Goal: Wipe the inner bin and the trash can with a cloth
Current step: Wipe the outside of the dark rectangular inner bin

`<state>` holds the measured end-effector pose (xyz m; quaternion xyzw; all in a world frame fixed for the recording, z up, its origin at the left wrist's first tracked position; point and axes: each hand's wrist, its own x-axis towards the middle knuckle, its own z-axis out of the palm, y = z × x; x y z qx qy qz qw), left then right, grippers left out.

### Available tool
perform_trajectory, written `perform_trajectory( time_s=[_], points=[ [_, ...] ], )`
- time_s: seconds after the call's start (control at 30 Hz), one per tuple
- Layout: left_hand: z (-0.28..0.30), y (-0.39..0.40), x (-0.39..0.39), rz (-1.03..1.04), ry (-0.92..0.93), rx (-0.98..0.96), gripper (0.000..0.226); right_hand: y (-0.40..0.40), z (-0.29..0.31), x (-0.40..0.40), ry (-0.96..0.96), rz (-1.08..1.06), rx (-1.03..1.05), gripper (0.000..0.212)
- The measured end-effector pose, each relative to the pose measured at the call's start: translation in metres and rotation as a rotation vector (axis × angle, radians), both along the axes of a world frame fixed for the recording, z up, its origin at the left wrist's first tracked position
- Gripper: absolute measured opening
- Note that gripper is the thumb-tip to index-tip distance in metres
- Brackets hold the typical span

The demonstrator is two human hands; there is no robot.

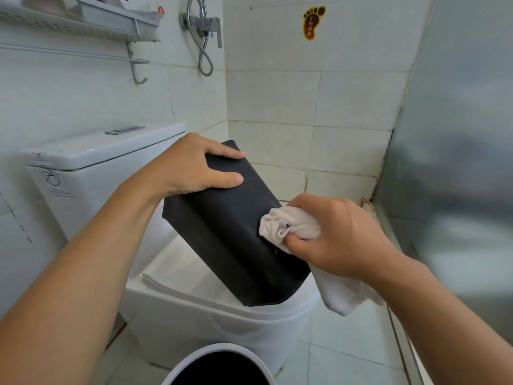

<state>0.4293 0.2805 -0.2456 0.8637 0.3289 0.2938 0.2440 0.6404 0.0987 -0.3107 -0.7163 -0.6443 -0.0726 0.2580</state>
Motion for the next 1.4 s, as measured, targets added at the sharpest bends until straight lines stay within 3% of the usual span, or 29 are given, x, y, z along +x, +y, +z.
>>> perform_trajectory(
  time_s=[0.1,0.17,0.23,0.47,0.63,0.7,0.8,0.87,0.97,1.1,1.2,1.4],
  points=[
    [-0.001,0.0,-0.003,-0.018,-0.018,-0.022,0.042,0.013,-0.008,0.011,0.222,-0.105,0.122,0.034],
    [-0.002,-0.002,-0.004,-0.031,-0.026,-0.035,0.045,0.025,-0.006,0.015,0.453,-0.111,0.22,0.031],
    [-0.002,-0.001,-0.006,-0.03,-0.027,-0.039,0.048,0.033,-0.002,0.014,0.564,-0.07,0.267,0.027],
    [-0.006,0.005,-0.01,-0.01,-0.075,-0.029,0.044,0.036,-0.015,-0.004,0.243,0.195,0.111,0.044],
    [-0.002,0.0,0.0,-0.041,-0.087,-0.007,0.04,0.015,-0.026,-0.008,0.007,0.155,0.152,0.057],
    [-0.001,-0.002,0.002,-0.043,-0.084,0.002,0.05,0.009,-0.03,-0.009,-0.06,0.129,0.186,0.057],
    [0.0,-0.001,0.003,0.03,0.011,0.115,0.083,0.008,-0.034,-0.01,-0.023,0.098,0.27,0.057],
    [0.0,-0.002,0.004,0.054,0.04,0.142,0.075,0.01,-0.037,-0.009,0.116,0.058,0.28,0.068],
    [0.0,-0.007,0.01,0.138,0.144,0.216,0.042,0.013,-0.037,-0.006,0.264,0.006,0.277,0.077],
    [0.001,-0.012,0.028,0.351,0.376,0.51,0.062,0.017,-0.034,-0.003,0.261,0.025,0.252,0.068],
    [-0.007,-0.014,0.042,0.42,0.36,0.49,0.084,0.02,-0.036,-0.007,0.206,0.015,0.206,0.068],
    [-0.005,-0.009,0.043,0.406,0.316,0.442,0.087,0.034,-0.032,-0.016,0.146,-0.091,0.247,0.075]
  ],
)
